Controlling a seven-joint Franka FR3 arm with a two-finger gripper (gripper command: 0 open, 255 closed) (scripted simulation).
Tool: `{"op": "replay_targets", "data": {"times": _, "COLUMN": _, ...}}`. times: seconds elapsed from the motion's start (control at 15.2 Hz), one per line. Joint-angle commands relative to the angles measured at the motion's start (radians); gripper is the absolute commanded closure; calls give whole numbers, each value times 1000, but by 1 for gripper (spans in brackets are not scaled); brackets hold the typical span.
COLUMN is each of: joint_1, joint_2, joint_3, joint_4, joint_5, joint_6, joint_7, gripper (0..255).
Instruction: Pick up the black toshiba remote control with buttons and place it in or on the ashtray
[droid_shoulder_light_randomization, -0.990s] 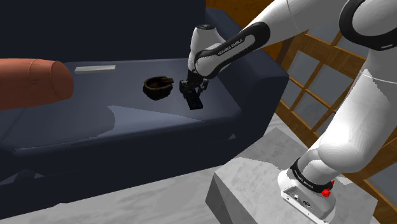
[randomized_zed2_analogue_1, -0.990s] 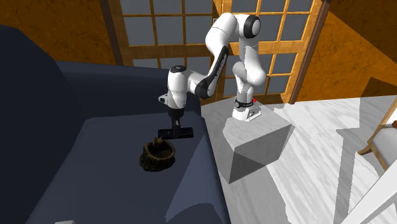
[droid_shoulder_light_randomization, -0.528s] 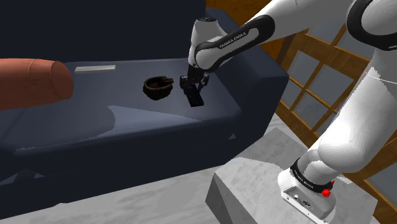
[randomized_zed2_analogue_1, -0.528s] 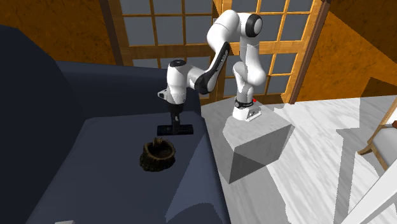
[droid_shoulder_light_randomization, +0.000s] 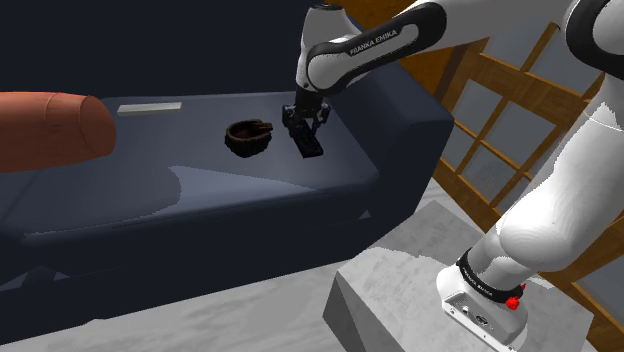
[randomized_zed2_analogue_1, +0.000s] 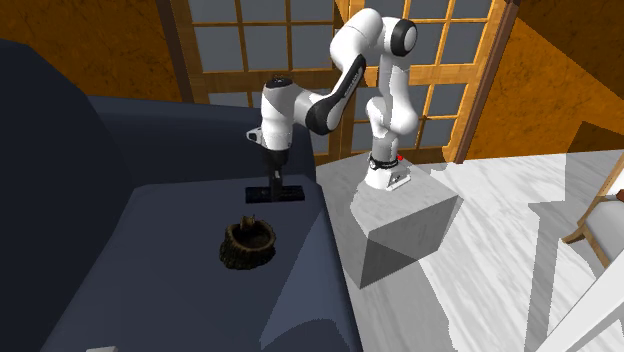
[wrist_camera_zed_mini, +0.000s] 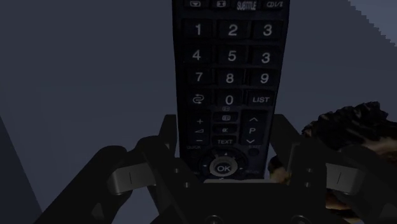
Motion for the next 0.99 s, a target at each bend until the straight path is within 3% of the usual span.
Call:
{"op": "replay_targets", "data": {"times": 0.0, "joint_1": -2, "joint_2": -10, "joint_3": 0, "joint_4": 15, "joint_5": 5, "joint_6": -25, "joint_7": -5, "gripper": 255}}
{"op": "replay_targets", "data": {"times": 0.92, "joint_1": -4, "joint_2": -71, "joint_3": 1, "joint_4": 135, "joint_5": 27, "joint_6": -204, "joint_7": -23, "gripper": 255}}
